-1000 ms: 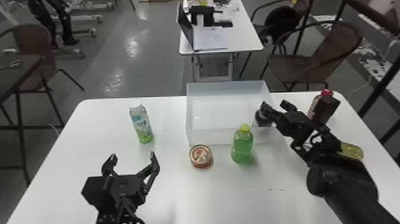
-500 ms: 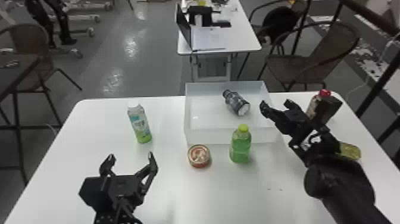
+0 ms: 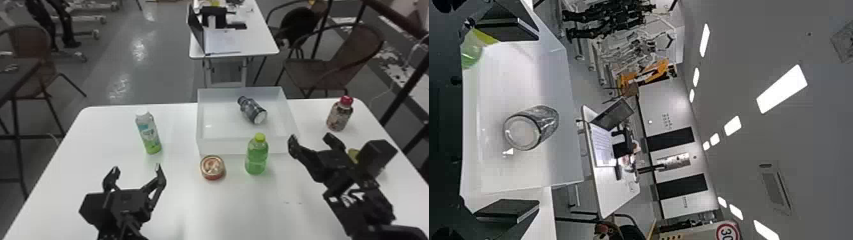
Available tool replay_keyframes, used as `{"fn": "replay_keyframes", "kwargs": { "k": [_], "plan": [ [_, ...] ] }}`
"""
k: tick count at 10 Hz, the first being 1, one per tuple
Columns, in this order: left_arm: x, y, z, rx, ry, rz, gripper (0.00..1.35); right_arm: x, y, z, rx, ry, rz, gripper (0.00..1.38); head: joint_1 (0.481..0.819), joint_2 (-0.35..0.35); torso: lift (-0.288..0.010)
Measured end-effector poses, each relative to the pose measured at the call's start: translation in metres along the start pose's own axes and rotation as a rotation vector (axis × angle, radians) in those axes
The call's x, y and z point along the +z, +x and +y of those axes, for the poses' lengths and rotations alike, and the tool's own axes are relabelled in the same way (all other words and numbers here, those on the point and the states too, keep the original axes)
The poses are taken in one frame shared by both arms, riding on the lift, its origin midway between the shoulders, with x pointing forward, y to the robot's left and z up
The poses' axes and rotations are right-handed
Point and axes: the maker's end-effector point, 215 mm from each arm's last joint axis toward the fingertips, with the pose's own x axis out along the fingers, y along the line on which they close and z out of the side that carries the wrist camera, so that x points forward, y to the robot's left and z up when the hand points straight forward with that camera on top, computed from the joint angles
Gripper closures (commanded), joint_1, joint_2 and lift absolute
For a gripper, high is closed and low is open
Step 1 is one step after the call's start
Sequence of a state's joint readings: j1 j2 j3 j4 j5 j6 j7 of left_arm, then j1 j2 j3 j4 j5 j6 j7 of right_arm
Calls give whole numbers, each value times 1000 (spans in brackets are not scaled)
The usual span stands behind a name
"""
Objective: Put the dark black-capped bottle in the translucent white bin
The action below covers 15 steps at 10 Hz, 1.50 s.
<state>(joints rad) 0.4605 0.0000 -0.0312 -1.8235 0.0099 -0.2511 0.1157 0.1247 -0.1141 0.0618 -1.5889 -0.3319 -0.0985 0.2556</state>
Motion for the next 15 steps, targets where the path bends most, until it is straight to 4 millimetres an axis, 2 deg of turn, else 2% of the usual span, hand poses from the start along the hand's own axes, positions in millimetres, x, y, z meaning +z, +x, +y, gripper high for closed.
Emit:
{"fn": "replay_keyframes", "kwargs": {
  "k": [3,4,5,15],
  "plan": [
    [-3,-4,1,3,-4,6,231,-18,-74,10,-36,-94,116,116,695,59,-66],
    [-4,-6,1,3,-4,9,231,-25,-89,10,-56,-125,153,116,695,54,-66],
    [-6,-8,3,4,-2,14,231,-28,-95,11,-62,-137,171,116,695,55,-66],
    [-2,-7,1,-1,0,8,231,-26,-94,13,-61,-148,166,116,695,56,-66]
  ]
}}
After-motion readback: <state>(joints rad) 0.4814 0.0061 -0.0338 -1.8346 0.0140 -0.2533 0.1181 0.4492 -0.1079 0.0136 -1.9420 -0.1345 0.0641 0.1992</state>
